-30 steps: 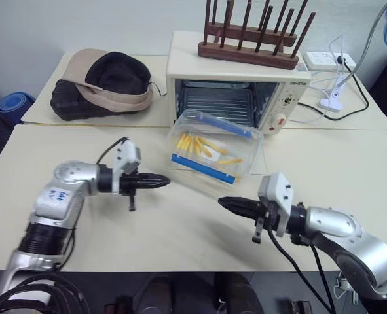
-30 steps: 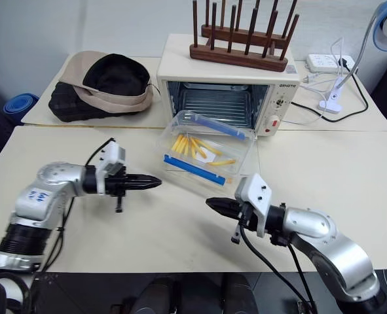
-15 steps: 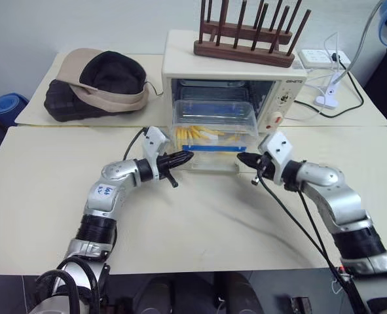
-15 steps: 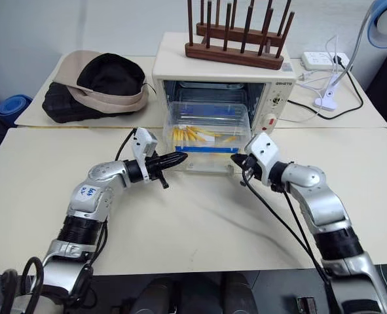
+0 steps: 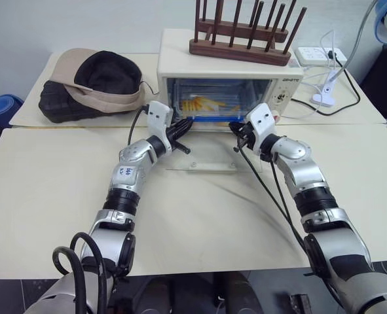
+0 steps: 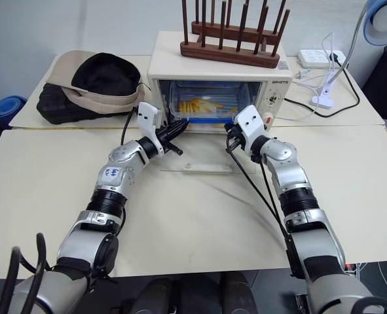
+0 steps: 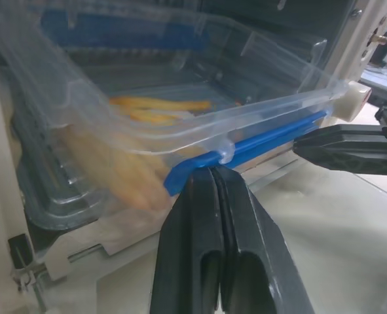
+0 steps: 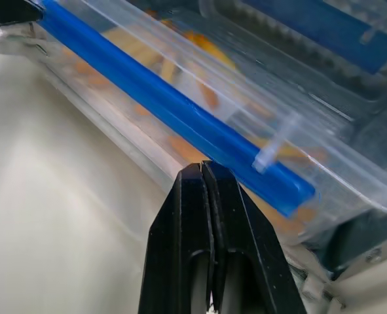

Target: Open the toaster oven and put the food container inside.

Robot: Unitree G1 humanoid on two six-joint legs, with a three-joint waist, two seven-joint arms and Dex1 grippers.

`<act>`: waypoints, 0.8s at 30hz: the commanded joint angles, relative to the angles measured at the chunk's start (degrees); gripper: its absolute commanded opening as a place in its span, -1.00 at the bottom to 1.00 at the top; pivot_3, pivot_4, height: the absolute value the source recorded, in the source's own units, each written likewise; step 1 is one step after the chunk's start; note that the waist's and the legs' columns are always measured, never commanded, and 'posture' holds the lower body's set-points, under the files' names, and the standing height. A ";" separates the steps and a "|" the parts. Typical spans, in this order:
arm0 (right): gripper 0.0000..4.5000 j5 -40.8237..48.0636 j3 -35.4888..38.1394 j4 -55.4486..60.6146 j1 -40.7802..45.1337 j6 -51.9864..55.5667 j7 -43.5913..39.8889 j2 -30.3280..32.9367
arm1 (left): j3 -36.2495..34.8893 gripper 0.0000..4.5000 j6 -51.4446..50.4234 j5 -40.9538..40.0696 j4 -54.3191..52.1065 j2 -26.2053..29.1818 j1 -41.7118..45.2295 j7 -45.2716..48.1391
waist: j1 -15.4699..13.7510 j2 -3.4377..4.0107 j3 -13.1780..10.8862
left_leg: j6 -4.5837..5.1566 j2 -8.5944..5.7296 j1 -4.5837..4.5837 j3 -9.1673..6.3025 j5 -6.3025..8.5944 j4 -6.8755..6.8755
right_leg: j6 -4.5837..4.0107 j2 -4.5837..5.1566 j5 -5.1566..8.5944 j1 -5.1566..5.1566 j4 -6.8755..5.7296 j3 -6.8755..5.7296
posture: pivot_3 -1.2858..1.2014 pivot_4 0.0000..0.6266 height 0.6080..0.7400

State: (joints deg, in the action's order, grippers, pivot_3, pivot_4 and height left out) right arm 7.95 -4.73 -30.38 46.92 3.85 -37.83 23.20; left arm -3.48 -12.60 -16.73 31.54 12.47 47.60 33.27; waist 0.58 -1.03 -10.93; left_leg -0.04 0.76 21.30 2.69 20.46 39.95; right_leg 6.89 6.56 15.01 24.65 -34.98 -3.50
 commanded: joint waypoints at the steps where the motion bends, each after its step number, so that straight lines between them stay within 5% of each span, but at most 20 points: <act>1: -1.00 6.71 5.38 14.18 -5.53 6.56 -7.25 6.92 | -1.15 -0.45 -4.74 -5.51 -15.01 8.45 -7.90 12.34 | 0.41 0.03 -0.01 | -0.03 0.01 0.02 -0.01 0.02 -0.03 | 0.00 0.00 0.00 0.04 0.00 -0.03 | 0.03 -0.52 1.00; 6: -1.00 6.93 9.04 15.31 -15.02 6.27 -13.78 17.43 | -4.81 0.24 -0.20 -10.23 -26.24 22.90 -21.46 30.31 | 0.88 0.07 -0.03 | -0.08 0.06 -0.01 -0.02 0.06 -0.01 | -0.03 0.03 0.02 -0.02 0.04 -0.14 | 0.03 -0.52 1.00; 11: -1.00 3.26 7.40 2.95 -17.28 -3.56 -18.39 18.91 | -6.34 0.94 1.98 -12.80 -27.61 29.76 -27.66 40.95 | 0.88 0.11 -0.05 | -0.01 0.06 -0.24 0.07 0.00 0.05 | -0.26 0.04 -0.12 -0.18 0.04 -0.10 | 0.03 -0.52 1.00; 18: -1.00 4.22 6.44 -7.79 -13.23 -14.79 -22.68 8.05 | -8.86 0.98 -3.13 -18.86 -33.91 26.82 -28.76 37.15 | 1.54 0.18 -0.06 | -0.04 0.18 -0.26 0.09 0.00 0.00 | -0.27 -0.03 -0.13 -0.09 -0.08 0.01 | 0.03 -0.52 1.00; 24: -1.00 11.71 11.31 -4.00 -11.13 -16.88 -23.94 2.40 | -13.58 0.98 -7.21 -22.20 -35.56 22.51 -28.69 25.88 | 1.08 0.19 -0.07 | -0.10 0.25 -0.20 -0.04 -0.02 0.04 | -0.27 0.01 -0.13 -0.04 -0.10 -0.02 | 0.03 -0.52 1.00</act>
State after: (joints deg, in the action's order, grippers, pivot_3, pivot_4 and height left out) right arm 15.38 3.35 -38.04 34.63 -12.40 -61.16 26.00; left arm -14.50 -19.17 -37.01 -1.97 35.37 18.71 62.19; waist 1.65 -0.84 -11.00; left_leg -0.14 1.02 21.10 2.59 20.44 39.98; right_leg 6.62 6.59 14.88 24.61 -35.08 -3.52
